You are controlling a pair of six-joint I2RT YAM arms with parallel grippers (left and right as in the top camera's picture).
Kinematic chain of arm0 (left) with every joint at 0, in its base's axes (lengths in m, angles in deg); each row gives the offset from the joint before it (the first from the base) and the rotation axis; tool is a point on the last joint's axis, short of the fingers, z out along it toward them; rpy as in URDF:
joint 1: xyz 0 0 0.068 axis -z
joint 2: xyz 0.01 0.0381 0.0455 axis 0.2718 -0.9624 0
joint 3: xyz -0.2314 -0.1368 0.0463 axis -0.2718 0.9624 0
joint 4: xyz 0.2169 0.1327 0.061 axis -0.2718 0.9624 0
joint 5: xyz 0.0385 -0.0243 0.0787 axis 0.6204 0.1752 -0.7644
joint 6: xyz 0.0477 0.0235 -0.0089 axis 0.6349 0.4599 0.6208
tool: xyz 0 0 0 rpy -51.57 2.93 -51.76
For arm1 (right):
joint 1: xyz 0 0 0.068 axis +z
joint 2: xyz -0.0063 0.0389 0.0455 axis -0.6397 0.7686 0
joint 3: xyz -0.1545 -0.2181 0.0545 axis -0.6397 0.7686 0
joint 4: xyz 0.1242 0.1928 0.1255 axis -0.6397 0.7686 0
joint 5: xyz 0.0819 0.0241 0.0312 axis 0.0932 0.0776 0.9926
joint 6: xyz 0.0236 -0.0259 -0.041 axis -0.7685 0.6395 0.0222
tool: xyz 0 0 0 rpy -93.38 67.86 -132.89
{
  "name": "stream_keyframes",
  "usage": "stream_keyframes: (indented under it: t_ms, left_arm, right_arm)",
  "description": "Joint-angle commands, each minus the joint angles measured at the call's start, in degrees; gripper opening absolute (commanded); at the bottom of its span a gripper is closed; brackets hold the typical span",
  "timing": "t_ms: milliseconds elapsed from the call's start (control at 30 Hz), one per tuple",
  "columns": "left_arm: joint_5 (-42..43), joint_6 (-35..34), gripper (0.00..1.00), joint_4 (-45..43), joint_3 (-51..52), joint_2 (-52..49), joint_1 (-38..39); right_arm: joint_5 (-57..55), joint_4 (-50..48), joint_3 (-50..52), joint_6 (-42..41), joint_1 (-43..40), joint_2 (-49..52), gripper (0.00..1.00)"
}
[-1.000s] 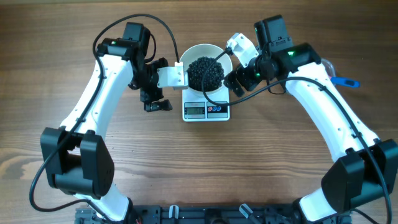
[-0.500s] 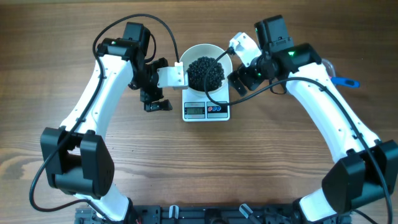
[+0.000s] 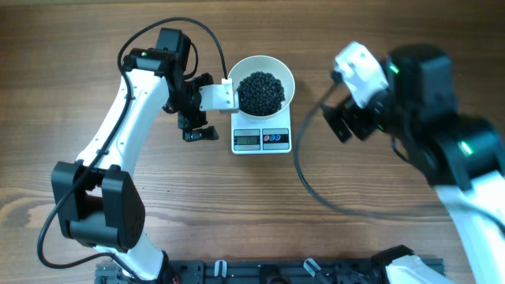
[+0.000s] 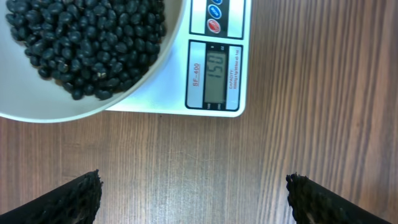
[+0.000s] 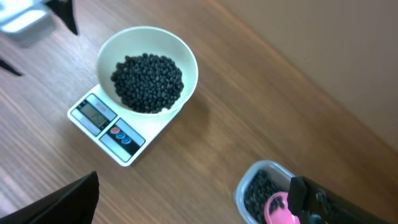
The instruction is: Scoop item into bowl and weigh 150g on scale
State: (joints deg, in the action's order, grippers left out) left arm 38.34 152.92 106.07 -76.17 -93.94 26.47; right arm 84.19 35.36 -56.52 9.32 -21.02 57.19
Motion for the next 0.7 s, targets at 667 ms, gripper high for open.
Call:
stream_keyframes:
  t_ms: [667]
  left_arm:
    - [1.5, 1.1, 1.00, 0.0, 0.4, -0.1, -0.2]
  right_arm:
    - [13.2, -34.5, 30.8, 13.1, -9.0, -48.2, 1.00]
